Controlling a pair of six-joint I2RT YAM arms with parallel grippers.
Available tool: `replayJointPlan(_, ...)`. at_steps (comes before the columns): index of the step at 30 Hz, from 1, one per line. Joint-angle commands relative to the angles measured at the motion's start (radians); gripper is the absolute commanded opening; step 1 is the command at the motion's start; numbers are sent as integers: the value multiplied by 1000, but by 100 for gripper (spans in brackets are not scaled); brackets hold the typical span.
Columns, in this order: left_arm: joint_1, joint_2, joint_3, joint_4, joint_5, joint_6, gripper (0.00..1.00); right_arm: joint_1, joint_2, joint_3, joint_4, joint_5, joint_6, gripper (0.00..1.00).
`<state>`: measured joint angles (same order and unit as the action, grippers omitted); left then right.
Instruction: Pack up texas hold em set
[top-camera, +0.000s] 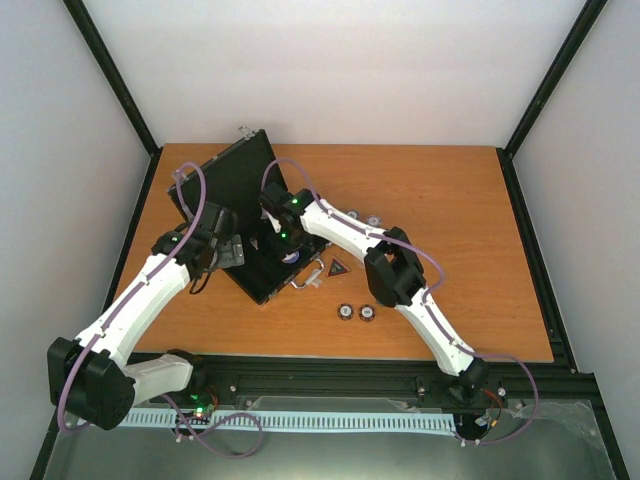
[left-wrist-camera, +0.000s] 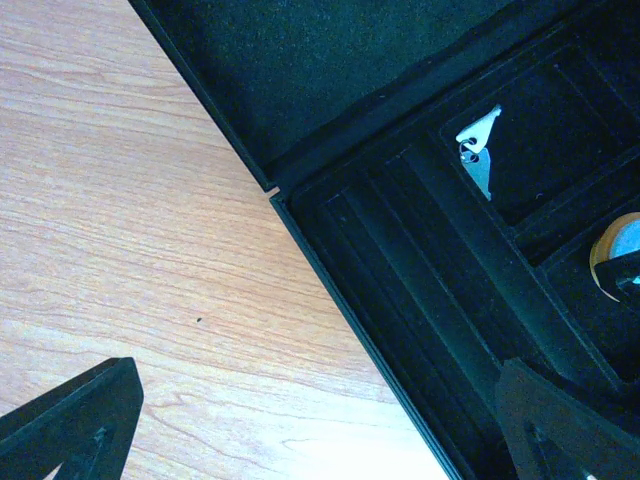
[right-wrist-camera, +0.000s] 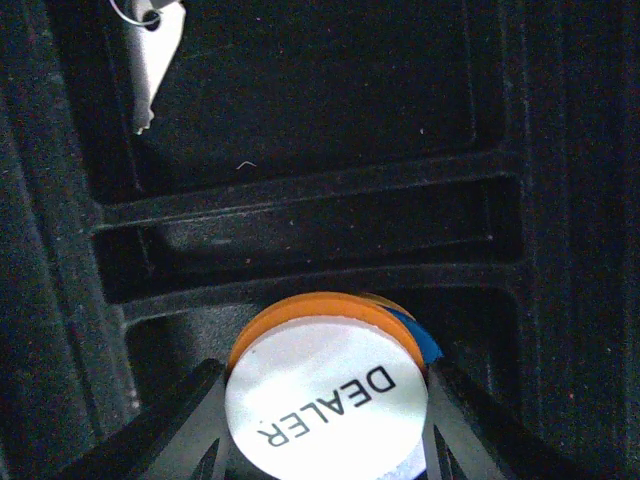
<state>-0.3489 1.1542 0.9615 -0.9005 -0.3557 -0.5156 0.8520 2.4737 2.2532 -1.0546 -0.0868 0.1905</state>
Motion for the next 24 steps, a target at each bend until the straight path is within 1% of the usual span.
replayJointPlan(1, 4, -18, -2, -11, -9, 11, 100, -4, 35, 30, 5, 2, 12, 48)
replayJointPlan(10, 4, -10, -6, -5, -6, 20, 100, -20, 48, 27, -15, 17, 20, 49)
replayJointPlan(16, 4, -8, -7, 0, -6, 25, 100, -21, 19, -10, -17, 13, 23, 49)
replayJointPlan(24, 4, -2, -2, 1, -5, 26, 100, -20, -1, -19, -34, 31, 15, 49)
